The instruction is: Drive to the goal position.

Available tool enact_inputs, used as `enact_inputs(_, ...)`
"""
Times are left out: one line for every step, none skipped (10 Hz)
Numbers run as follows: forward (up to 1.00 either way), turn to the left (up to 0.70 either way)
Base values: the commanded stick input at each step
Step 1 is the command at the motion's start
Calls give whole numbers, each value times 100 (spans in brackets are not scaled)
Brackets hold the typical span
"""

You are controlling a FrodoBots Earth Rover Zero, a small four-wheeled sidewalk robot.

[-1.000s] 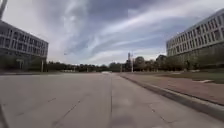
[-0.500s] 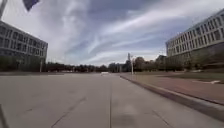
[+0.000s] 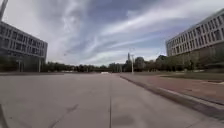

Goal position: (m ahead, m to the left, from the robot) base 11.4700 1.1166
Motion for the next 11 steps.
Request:
enact_inputs(100,0)
enact_inputs(100,0)
enact_inputs(100,0)
enact_inputs(100,0)
enact_inputs(100,0)
enact_inputs(100,0)
enact_inputs(100,0)
enact_inputs(100,0)
enact_inputs(100,0)
enact_inputs(100,0)
enact_inputs(100,0)
